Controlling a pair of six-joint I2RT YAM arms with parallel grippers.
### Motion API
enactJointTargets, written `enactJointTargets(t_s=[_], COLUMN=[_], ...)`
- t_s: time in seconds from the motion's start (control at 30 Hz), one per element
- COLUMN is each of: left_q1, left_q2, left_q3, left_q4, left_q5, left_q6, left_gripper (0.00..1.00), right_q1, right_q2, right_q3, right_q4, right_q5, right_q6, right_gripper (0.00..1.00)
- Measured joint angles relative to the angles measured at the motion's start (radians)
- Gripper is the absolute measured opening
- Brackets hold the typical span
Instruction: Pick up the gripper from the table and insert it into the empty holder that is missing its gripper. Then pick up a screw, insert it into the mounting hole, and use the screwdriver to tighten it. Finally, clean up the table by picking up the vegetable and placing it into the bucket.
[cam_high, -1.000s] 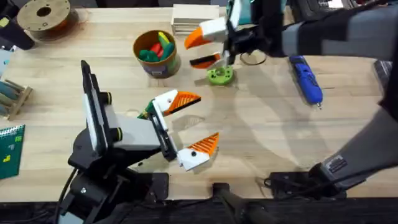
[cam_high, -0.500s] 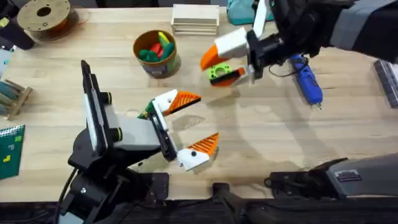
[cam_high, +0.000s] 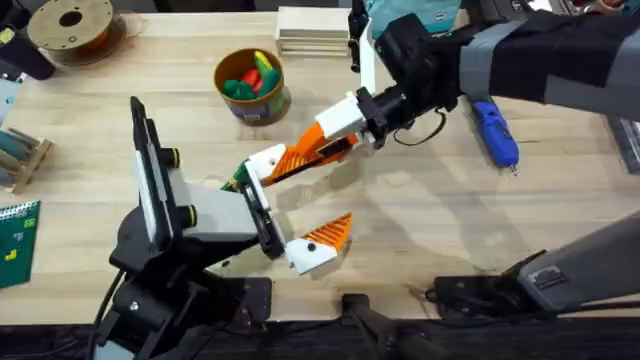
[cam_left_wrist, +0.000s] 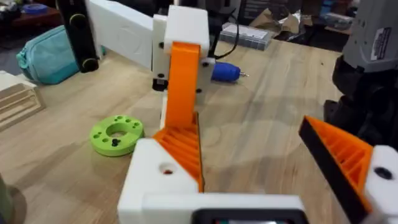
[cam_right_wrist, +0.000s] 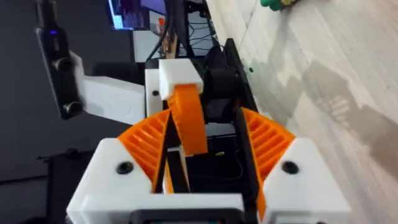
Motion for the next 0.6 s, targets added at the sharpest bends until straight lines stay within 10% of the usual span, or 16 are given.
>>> enactJointTargets(t_s=[0.6], left_q1=[0.0], left_q2=[0.0], left_q3=[0.0], left_q4=[0.0], left_q5=[0.0], left_q6=[0.0], left_gripper=[0.987], right_q1=[0.007], right_q2=[0.0], right_q3=[0.0], right_q4=[-0.052], right_q5=[-0.043], right_q6=[-0.015], right_gripper=[0.389])
